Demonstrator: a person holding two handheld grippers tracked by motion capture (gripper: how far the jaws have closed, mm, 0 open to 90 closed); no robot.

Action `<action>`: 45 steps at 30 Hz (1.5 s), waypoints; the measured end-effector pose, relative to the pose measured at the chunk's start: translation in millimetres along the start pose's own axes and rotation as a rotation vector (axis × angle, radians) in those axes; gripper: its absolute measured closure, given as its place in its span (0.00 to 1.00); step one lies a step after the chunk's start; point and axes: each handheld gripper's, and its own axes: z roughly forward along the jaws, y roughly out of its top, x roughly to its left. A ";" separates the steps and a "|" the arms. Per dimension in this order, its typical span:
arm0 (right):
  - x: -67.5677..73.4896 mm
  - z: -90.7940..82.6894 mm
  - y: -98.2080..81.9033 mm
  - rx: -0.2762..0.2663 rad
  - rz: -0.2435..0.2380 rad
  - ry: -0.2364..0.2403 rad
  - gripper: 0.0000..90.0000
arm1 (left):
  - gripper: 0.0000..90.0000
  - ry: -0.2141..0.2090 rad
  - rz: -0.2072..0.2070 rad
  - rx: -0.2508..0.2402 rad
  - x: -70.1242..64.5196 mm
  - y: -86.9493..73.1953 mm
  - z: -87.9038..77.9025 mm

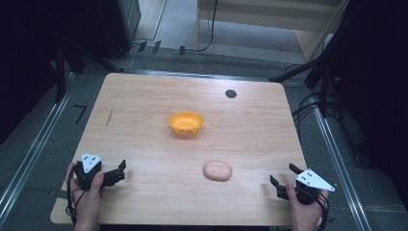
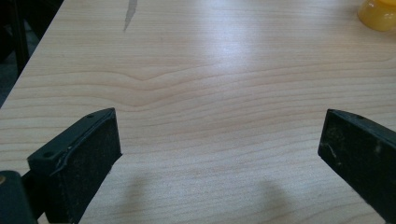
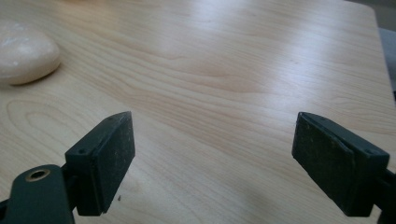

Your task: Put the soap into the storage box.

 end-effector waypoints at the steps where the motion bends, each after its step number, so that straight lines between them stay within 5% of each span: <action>1: 0.8 0.9 0.4 0.015 -0.011 0.008 0.16 | 0.00 0.001 0.004 0.004 -0.3 0.1 0.3; 13: 11.1 13.9 19.4 0.090 -0.111 0.099 0.20 | 0.00 0.016 0.027 0.008 -3.6 0.5 1.4; 25: 28.5 31.7 45.7 0.170 -0.266 0.201 0.23 | 0.00 0.028 0.026 0.009 -3.7 0.5 1.5; 33: 35.8 41.7 59.6 0.202 -0.301 0.273 0.26 | 0.00 0.031 0.024 0.007 -3.5 0.5 1.2; 45: 46.3 56.0 80.7 0.226 -0.362 0.316 0.27 | 0.00 0.034 0.019 -0.002 -3.6 0.7 1.0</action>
